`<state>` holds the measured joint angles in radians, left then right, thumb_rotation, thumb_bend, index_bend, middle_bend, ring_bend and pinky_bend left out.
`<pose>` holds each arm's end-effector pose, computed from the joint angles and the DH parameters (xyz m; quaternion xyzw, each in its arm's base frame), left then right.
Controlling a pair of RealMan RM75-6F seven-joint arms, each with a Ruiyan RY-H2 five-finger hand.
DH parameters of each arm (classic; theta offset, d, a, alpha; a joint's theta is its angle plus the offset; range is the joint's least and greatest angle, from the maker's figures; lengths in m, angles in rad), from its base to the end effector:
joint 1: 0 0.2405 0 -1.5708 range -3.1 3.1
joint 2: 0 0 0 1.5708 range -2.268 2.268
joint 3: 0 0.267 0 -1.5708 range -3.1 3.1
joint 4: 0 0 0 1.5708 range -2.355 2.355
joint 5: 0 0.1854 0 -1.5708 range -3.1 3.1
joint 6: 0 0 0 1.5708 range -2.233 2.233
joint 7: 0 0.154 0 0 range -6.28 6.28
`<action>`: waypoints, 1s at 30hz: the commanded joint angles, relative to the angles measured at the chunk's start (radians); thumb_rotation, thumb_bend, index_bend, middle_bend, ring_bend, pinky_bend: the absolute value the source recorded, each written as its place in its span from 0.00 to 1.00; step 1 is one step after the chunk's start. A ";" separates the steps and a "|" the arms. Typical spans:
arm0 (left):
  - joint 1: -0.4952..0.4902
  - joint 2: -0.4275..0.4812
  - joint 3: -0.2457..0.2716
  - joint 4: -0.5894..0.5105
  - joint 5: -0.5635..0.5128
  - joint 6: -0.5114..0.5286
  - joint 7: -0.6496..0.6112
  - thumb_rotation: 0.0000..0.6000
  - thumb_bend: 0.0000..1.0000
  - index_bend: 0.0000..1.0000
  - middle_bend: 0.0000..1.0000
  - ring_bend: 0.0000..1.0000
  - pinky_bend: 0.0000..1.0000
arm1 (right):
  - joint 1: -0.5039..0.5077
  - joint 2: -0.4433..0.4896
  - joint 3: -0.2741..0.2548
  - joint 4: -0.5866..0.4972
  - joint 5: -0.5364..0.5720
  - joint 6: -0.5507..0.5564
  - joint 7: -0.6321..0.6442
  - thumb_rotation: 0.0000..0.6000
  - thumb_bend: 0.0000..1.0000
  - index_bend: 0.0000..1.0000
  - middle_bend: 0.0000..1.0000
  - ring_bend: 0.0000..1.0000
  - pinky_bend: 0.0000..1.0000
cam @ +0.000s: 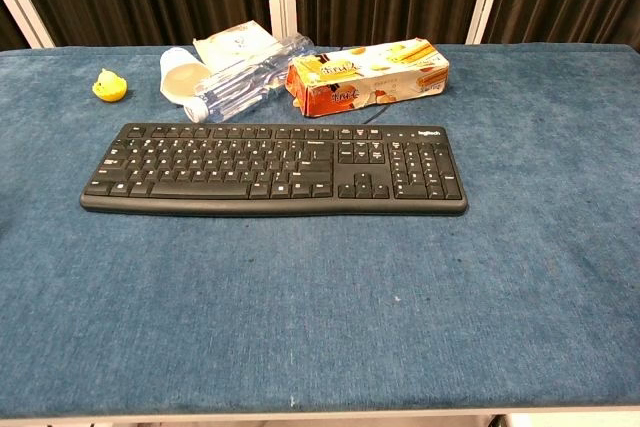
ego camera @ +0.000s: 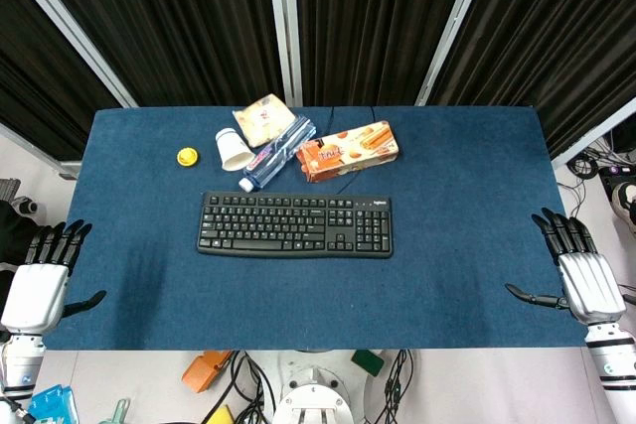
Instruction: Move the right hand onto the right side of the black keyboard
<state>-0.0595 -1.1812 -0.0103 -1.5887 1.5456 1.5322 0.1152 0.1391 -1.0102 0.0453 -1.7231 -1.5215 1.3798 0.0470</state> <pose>-0.3097 0.1745 0.1665 -0.6157 -0.3600 -0.3694 0.5957 -0.2891 -0.2026 0.1944 0.6238 -0.4117 0.3890 0.5385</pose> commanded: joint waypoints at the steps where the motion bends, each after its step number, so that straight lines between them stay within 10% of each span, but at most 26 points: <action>1: 0.000 0.000 0.000 0.000 0.001 -0.001 -0.002 1.00 0.04 0.08 0.06 0.02 0.00 | 0.006 0.000 0.001 -0.004 0.004 -0.010 -0.005 0.57 0.20 0.00 0.00 0.00 0.00; 9: -0.001 0.002 0.001 -0.005 0.012 0.002 0.003 1.00 0.04 0.08 0.06 0.02 0.00 | 0.030 -0.004 0.005 -0.011 -0.010 -0.032 -0.017 0.57 0.20 0.00 0.00 0.00 0.02; 18: -0.008 0.004 0.000 -0.010 0.021 -0.002 0.009 1.00 0.04 0.08 0.06 0.02 0.00 | 0.171 -0.044 0.040 -0.099 -0.023 -0.197 -0.173 0.56 0.33 0.00 0.10 0.06 0.27; 24: -0.004 0.006 0.001 -0.001 0.016 -0.001 0.004 1.00 0.04 0.08 0.06 0.02 0.00 | 0.341 -0.113 0.093 -0.174 0.101 -0.433 -0.334 0.81 0.83 0.01 0.51 0.65 0.82; 30: 0.001 0.006 0.004 0.017 0.011 -0.001 -0.010 1.00 0.04 0.08 0.06 0.02 0.00 | 0.501 -0.222 0.148 -0.134 0.317 -0.580 -0.485 0.74 1.00 0.22 0.89 0.99 1.00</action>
<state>-0.0593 -1.1753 -0.0068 -1.5740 1.5575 1.5312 0.1072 0.5468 -1.1610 0.1553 -1.8706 -1.3180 0.8785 -0.3439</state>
